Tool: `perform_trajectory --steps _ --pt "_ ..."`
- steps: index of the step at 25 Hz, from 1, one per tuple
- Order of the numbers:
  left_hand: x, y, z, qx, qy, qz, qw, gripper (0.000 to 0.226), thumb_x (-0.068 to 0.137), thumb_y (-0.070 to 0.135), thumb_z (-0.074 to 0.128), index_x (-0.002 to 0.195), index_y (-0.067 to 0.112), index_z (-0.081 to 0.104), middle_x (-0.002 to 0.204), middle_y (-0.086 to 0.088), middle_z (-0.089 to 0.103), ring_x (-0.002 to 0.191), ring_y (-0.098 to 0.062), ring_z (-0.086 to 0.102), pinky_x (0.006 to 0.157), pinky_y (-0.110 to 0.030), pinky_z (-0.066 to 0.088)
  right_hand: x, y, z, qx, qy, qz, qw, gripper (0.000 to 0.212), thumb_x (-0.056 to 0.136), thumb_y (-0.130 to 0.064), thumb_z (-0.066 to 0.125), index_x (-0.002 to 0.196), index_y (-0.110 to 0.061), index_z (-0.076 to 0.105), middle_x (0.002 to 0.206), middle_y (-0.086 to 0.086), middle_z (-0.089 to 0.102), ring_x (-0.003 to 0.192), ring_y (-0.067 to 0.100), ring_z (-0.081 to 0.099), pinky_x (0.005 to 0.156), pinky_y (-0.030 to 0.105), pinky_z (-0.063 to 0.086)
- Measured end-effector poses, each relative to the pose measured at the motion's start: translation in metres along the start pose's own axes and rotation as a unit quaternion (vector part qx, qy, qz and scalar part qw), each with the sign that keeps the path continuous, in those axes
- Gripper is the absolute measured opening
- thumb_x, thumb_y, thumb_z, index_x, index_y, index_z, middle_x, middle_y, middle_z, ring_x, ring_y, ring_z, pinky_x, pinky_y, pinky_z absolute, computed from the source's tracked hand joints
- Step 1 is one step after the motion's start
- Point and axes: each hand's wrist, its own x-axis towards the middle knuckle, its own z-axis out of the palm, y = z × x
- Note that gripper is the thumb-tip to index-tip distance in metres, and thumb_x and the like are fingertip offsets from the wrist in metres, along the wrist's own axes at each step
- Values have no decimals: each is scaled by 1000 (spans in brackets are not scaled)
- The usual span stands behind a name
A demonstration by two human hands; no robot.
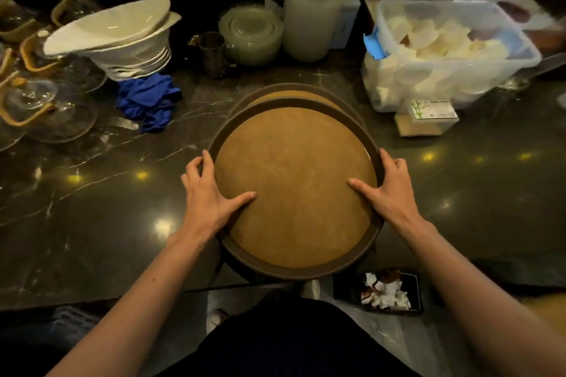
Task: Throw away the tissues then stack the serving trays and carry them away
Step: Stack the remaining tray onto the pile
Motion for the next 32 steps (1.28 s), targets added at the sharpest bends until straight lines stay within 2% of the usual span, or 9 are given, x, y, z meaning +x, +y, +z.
perform_trajectory --steps 7,22,32 --pt "26 42 40 22 10 -31 999 128 63 52 85 157 12 7 155 -11 18 141 -32 17 117 -48 23 55 33 -25 -2 -33 10 999 103 76 -51 78 155 -17 21 135 12 38 124 29 44 103 40 39" --pt "100 32 37 14 -14 -28 999 127 64 48 86 158 19 6 155 -12 22 141 -32 17 114 -52 26 112 10 -6 -37 -50 34 997 104 75 -54 76 155 -18 20 135 10 38 123 29 48 99 43 44" --pt "104 26 43 18 -26 -28 999 117 67 47 85 157 23 13 156 -13 23 139 -36 20 111 -56 28 122 9 0 -72 -80 39 993 100 77 -57 73 154 -19 20 138 10 36 125 30 47 101 46 45"
